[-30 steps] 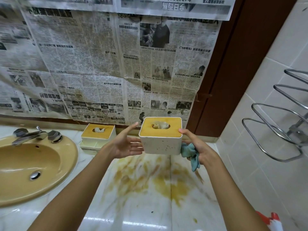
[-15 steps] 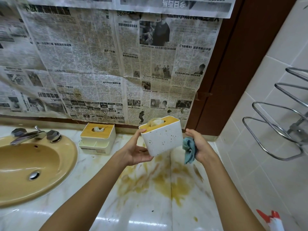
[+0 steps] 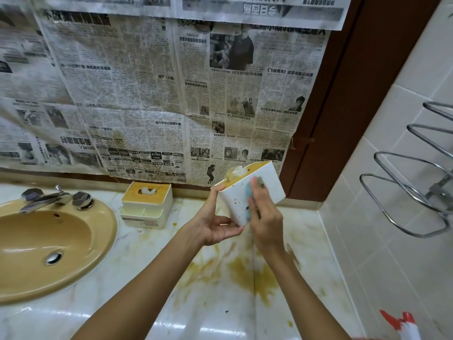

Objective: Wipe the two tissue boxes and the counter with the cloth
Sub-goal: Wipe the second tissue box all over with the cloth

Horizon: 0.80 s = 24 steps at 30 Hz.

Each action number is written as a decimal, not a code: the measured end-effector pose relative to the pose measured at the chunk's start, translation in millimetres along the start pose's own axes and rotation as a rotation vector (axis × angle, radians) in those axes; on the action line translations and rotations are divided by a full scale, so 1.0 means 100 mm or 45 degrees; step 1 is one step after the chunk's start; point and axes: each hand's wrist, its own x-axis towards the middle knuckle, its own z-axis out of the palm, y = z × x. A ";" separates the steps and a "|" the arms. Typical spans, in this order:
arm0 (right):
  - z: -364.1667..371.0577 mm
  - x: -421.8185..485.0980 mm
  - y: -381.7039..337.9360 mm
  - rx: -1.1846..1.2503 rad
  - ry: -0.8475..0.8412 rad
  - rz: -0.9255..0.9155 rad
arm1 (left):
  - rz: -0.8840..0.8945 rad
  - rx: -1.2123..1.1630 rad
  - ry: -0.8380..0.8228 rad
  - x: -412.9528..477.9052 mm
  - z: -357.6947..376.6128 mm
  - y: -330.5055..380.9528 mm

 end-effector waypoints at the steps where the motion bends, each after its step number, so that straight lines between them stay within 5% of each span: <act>1: 0.03 -0.05 0.00 -0.026 -0.090 -0.131 | 0.020 -0.006 0.008 -0.01 0.01 0.01; 6: 0.00 -0.10 0.13 -0.145 -0.364 -0.616 | 0.054 0.076 0.055 -0.06 -0.04 0.02; 13: -0.14 0.37 0.35 -0.093 0.068 0.037 | 0.085 0.003 0.082 -0.10 0.04 -0.03; 19: -0.01 0.12 0.02 -0.161 -0.297 -0.557 | 0.126 0.112 0.139 -0.05 0.16 -0.07; 24: -0.12 0.14 0.18 -0.220 -0.348 -0.687 | 0.110 0.110 0.131 -0.07 0.14 -0.11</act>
